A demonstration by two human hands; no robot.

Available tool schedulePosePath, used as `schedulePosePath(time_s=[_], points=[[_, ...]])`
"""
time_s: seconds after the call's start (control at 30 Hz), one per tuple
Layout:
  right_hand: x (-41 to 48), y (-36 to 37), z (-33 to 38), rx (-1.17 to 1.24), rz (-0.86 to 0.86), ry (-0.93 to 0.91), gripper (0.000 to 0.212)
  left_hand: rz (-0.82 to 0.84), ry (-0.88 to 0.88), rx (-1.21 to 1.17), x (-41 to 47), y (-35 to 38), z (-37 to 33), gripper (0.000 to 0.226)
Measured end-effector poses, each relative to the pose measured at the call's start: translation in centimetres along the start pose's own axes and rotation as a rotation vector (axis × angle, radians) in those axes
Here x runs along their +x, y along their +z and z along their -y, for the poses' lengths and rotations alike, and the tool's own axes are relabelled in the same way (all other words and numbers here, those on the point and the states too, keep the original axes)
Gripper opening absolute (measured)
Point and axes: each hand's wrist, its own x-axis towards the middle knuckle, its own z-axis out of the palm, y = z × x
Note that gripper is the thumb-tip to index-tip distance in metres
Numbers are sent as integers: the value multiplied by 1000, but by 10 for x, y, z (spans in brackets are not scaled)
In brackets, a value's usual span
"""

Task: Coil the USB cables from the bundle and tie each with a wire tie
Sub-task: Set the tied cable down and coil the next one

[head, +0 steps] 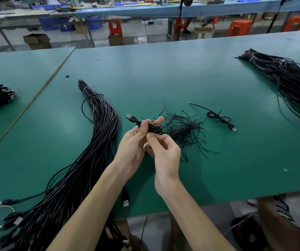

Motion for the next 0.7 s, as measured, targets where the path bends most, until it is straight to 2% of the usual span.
schedulePosePath(time_s=[0.27,0.43,0.7], points=[[4,-8,-2,0,5,72,31,-44,21,101,-3,4,2,27],[6,-17,-1,-110,-13,25,24,-27,20,140,-1,6,6,27],[5,-18,4,-84,-39,35,20,-22,2,138,1,5,9,28]])
